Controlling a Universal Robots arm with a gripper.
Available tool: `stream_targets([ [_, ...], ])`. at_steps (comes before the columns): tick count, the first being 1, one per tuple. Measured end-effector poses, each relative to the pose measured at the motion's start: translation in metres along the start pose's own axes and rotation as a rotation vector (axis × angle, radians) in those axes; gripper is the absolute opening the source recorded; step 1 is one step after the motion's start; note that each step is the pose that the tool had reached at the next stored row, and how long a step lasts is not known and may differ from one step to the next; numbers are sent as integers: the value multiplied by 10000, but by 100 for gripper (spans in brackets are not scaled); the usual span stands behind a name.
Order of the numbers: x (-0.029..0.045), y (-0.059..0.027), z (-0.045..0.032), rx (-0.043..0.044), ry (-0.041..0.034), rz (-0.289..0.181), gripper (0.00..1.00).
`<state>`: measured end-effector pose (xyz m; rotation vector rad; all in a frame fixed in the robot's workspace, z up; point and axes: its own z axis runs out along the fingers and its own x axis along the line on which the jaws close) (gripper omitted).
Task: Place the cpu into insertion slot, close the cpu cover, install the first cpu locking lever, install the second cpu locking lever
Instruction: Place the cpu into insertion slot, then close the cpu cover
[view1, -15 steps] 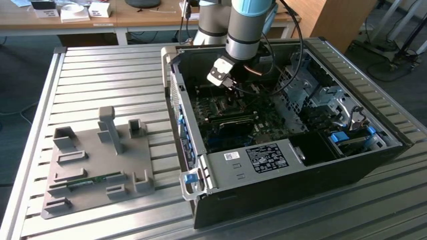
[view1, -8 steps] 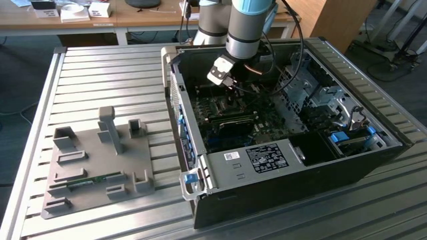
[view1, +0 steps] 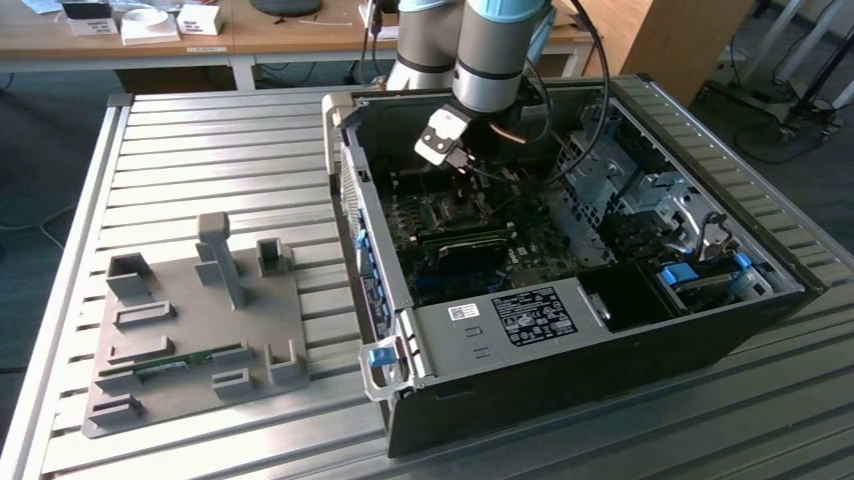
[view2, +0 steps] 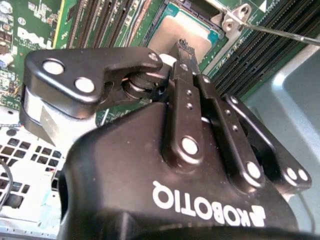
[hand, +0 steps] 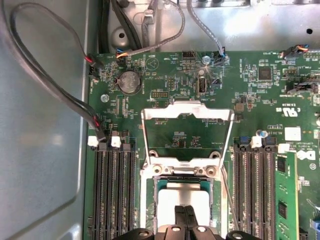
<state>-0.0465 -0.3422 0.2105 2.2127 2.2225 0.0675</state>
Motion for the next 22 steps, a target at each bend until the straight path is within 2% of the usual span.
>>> stream_targets([
  [4, 1, 1, -54, 2, -3, 0, 11],
  [11, 1, 2, -63, 1, -2, 0, 11],
  [22, 3, 4, -124, 1, -1, 0, 11],
])
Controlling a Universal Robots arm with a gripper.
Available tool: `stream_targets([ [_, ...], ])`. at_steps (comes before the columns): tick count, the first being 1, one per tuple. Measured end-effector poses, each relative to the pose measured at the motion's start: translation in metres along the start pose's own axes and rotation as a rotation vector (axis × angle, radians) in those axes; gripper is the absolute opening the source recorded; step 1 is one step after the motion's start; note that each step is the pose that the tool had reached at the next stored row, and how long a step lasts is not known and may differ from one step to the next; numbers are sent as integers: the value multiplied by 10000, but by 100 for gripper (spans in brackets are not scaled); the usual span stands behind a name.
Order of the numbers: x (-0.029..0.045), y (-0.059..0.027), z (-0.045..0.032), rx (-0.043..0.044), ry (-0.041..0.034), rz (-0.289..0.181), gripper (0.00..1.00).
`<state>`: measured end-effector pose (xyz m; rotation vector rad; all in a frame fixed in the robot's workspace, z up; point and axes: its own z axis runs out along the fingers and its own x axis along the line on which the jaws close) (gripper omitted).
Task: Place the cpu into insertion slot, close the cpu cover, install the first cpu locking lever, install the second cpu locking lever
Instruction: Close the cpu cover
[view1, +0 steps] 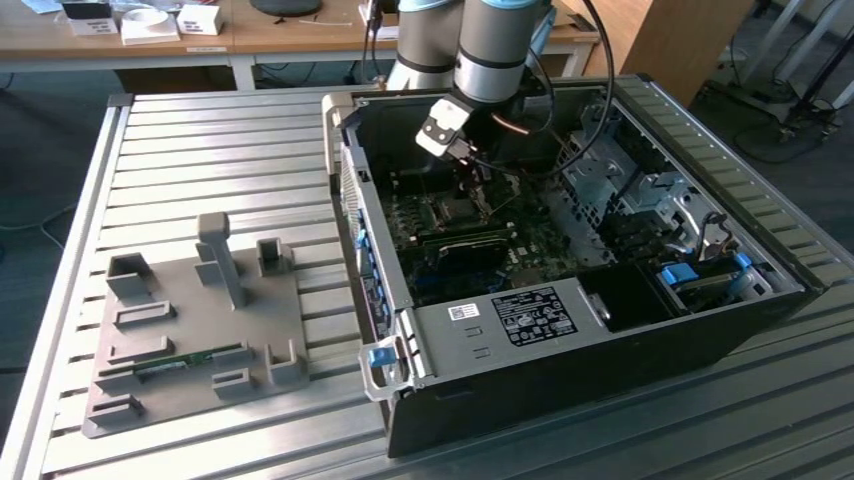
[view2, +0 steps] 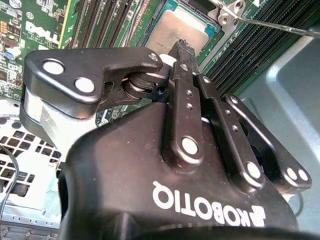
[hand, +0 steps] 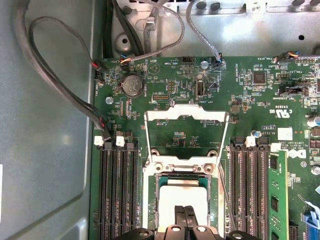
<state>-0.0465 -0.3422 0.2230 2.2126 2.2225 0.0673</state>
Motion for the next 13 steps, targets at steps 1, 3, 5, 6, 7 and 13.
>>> stream_targets([
  [1, 0, 0, 0, -1, 1, 0, 11],
  [3, 0, 0, -6, 1, -2, 0, 11],
  [5, 0, 0, -9, 2, -3, 0, 11],
  [6, 0, 0, -12, 3, -5, 0, 11],
  [7, 0, 0, -14, 2, -4, 0, 11],
  [13, 0, 0, -17, 1, -2, 0, 11],
])
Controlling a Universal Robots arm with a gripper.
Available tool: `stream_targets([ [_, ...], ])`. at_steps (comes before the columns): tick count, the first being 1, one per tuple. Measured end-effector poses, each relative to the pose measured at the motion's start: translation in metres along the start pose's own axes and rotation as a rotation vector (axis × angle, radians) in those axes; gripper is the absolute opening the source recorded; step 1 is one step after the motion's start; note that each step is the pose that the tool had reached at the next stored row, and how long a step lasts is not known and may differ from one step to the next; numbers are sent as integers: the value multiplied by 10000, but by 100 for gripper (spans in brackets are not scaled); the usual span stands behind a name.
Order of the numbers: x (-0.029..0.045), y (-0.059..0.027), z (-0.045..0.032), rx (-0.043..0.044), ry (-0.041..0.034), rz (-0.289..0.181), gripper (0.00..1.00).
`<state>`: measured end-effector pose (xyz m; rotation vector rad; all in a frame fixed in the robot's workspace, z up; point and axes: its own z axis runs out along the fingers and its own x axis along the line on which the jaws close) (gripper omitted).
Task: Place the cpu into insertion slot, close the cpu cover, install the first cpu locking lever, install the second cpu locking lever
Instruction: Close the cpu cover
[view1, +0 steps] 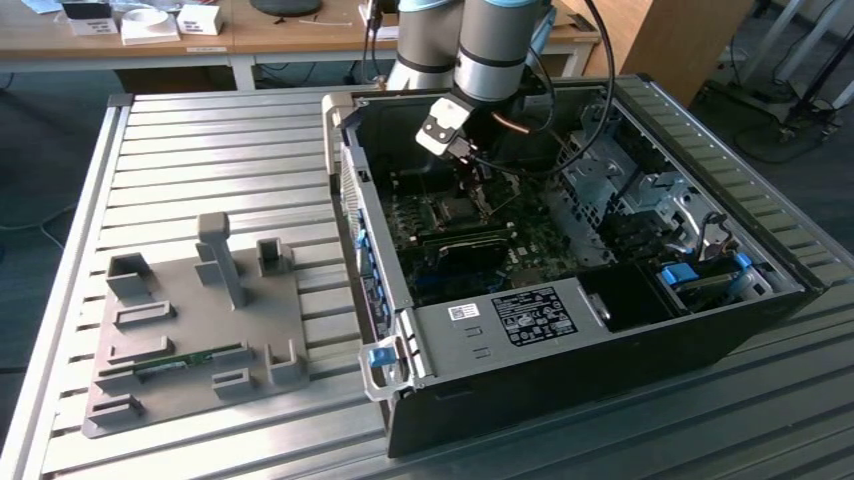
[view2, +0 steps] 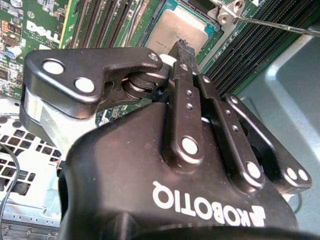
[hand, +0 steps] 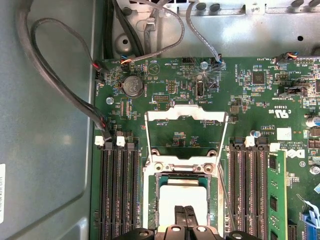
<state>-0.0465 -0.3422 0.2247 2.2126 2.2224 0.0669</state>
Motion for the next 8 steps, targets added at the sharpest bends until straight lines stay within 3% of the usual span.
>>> stream_targets([
  [8, 0, 0, -17, 0, -1, 0, 11],
])
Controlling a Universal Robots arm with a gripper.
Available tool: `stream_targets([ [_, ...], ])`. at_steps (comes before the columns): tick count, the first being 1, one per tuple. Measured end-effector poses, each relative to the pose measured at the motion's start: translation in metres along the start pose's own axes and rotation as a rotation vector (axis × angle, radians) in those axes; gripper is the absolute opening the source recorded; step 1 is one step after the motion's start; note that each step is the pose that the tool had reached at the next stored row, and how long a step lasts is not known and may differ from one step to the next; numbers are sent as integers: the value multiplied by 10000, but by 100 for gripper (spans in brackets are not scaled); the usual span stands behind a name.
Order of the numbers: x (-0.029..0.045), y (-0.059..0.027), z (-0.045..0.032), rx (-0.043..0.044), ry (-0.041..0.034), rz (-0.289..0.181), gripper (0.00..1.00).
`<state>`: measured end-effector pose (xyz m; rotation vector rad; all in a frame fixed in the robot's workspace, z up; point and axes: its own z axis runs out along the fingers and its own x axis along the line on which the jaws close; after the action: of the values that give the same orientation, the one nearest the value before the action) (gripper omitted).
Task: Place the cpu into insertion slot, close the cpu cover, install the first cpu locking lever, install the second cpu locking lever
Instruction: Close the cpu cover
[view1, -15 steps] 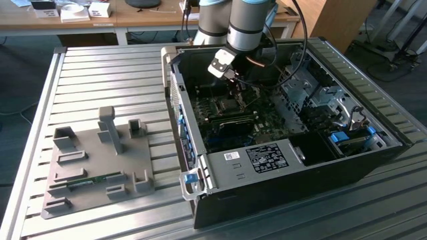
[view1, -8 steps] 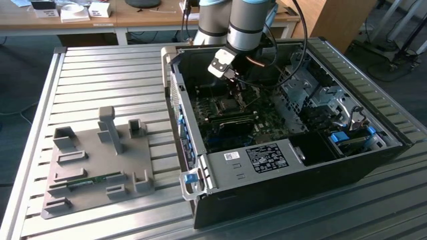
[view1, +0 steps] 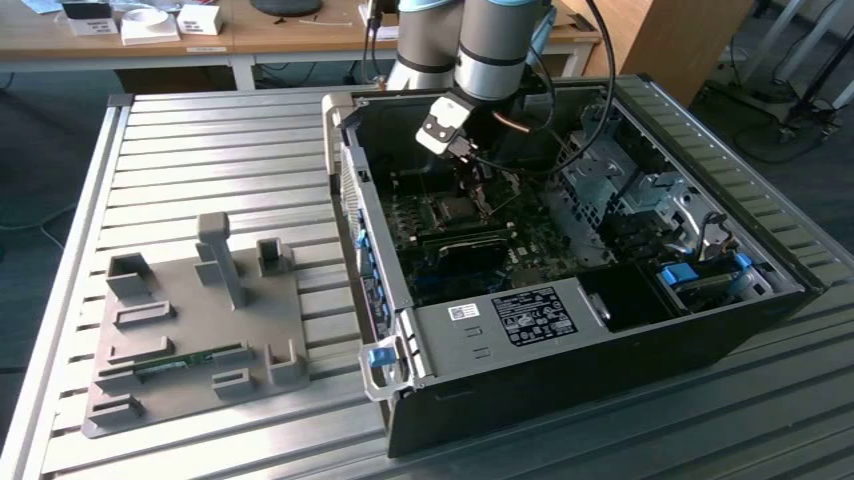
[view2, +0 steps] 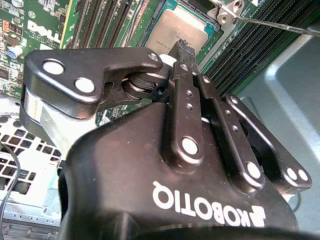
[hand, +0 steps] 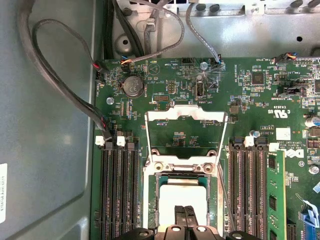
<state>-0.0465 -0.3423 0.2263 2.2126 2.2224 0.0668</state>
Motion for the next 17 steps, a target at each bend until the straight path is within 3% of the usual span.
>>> stream_targets([
  [17, 7, 9, -270, 0, 1, 0, 11],
])
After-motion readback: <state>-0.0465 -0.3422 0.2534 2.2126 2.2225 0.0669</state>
